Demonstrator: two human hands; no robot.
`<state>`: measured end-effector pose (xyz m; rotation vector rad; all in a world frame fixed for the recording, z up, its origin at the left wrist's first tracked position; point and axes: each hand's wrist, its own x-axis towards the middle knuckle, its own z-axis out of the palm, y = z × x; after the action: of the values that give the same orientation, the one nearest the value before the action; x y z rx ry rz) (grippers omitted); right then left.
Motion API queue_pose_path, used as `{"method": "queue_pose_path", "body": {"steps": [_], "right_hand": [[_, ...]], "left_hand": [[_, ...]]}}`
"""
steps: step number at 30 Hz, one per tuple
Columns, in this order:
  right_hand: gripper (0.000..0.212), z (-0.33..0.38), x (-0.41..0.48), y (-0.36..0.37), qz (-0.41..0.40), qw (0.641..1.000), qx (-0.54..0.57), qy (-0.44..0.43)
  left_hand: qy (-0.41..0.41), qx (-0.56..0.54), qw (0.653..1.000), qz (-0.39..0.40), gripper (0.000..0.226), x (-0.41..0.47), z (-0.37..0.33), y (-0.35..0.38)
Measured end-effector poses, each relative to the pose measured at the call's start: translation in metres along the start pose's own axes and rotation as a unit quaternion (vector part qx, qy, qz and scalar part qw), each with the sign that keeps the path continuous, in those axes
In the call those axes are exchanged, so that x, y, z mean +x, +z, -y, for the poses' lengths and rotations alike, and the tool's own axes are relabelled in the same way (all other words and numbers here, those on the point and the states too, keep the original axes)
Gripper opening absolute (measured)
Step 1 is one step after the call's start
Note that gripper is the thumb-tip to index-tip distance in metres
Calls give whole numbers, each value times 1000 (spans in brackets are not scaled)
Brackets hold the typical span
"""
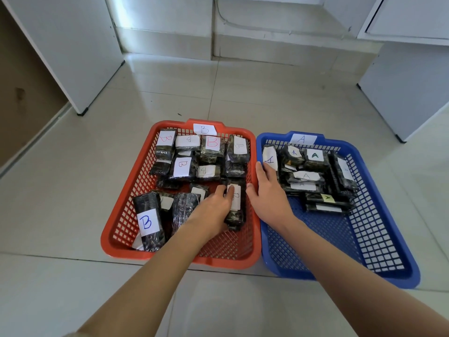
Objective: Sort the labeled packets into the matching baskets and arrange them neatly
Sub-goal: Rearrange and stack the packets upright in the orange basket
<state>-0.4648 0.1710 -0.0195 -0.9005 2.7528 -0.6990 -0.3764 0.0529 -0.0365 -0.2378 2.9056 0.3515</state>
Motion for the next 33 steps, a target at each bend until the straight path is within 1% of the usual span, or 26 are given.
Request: {"method": "queue_pose_path", "body": {"steps": [4,6,8,9,11,12,13,15,17,19,21,23,25,27,28,30,31,32,33], "right_hand": [[60,1,1,1,-5,1000,4,0],[60,1,2,1,0,1000,14,1],[61,0,3,0,9,1000,22,9],[61,0,4,0,12,1000,23,16],[59,1,5,1,-12,1000,5,-2],[56,4,4,1,-37,999,-15,-36],[52,8,4,3,-65,994,-31,-79],[45,19,4,5,-95,984,-21,-148],[40,34,6,9,-57,984,14,-171],[34,46,8,14,10,986,45,-160],[28,53,11,20,55,982,87,-158],[22,55,14,24,89,978,105,-155],[20,60,14,23,151,969,162,-109],[25,69,14,20,215,943,252,-38],[29,73,14,19,221,938,267,-10],[43,79,17,14,208,935,283,48],[48,82,19,9,215,919,318,87],[52,83,21,3,228,895,363,126],[53,83,24,-4,236,870,402,160]], "left_hand": [[-5,-34,999,4,102,-9,2,-6],[-29,-54,997,-49,91,-20,13,-18],[-47,-7,992,-113,79,-31,33,-31],[-59,22,992,-110,79,-36,44,-35],[-84,42,995,-34,88,-41,62,-42],[-84,45,995,2,89,-42,67,-44],[-75,52,996,18,86,-42,70,-46],[-50,43,998,16,74,-43,70,-51],[-47,-11,999,17,67,-44,67,-51],[-61,-93,994,8,57,-46,71,-53],[-85,-198,977,6,41,-50,82,-63],[-112,-279,954,-5,30,-57,97,-79],[-132,-339,931,-33,24,-67,108,-94],[-141,-403,901,-77,18,-74,112,-105],[-141,-422,890,-102,15,-76,111,-108],[-127,-420,882,-173,15,-74,103,-110],[-110,-417,879,-204,18,-72,97,-110],[-87,-422,875,-220,21,-69,91,-109],[-59,-437,870,-221,24,-66,83,-107]]}}
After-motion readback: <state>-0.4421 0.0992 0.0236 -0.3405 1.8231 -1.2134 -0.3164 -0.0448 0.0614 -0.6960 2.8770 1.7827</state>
